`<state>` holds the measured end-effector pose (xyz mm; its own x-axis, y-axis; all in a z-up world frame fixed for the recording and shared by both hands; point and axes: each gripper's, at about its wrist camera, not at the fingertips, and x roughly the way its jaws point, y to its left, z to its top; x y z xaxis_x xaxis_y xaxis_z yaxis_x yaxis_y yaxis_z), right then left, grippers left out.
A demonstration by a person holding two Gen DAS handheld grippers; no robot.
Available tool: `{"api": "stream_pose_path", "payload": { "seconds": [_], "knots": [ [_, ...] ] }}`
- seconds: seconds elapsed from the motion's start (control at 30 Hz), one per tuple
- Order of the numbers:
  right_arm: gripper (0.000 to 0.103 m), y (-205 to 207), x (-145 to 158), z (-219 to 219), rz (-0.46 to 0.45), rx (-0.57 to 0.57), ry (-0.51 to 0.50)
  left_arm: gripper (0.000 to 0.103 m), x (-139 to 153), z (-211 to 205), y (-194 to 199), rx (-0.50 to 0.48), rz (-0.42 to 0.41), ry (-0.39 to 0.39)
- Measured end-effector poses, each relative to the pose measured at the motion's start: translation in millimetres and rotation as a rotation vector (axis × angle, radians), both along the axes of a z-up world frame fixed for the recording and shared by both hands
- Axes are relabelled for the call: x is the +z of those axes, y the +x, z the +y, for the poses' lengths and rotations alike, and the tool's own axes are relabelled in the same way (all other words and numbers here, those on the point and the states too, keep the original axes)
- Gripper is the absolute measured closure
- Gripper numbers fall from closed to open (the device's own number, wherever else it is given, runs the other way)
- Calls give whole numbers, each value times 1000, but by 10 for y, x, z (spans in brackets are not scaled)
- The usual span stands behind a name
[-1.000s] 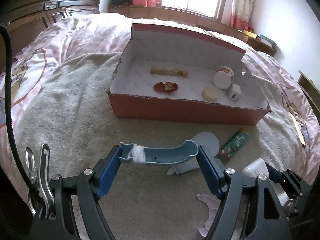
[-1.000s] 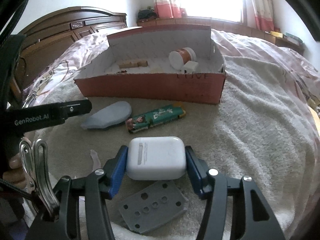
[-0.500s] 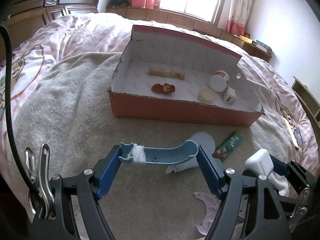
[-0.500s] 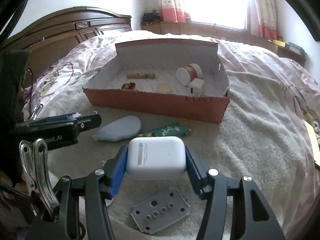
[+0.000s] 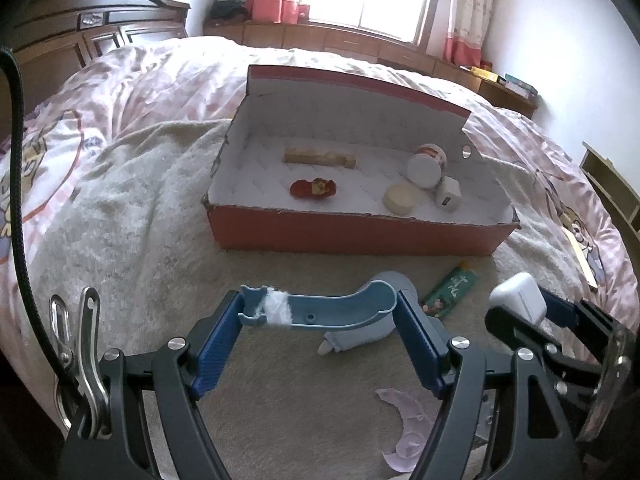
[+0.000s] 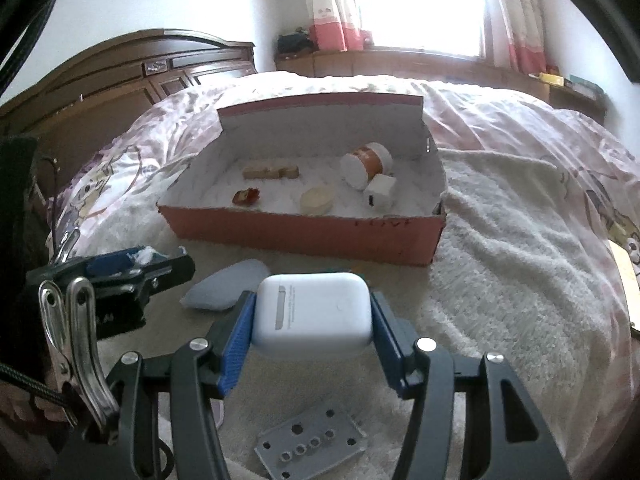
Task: Organize rigid objects
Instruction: 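Carry the teal strip and white case toward the box with both grippers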
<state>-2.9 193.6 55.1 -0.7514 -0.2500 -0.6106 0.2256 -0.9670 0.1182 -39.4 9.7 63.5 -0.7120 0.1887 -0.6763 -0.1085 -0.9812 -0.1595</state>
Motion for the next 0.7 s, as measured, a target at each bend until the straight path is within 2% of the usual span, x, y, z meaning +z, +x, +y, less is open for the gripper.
{"api": "stream_pose_path", "payload": {
  "seconds": [0.57, 0.7],
  "knots": [
    [44, -284, 254, 181, 58, -35, -52, 26, 377, 134, -266, -27, 64, -84],
    [44, -400, 304, 194, 63, -41, -48, 26, 466, 160, -416, -39, 72, -76]
  ]
}}
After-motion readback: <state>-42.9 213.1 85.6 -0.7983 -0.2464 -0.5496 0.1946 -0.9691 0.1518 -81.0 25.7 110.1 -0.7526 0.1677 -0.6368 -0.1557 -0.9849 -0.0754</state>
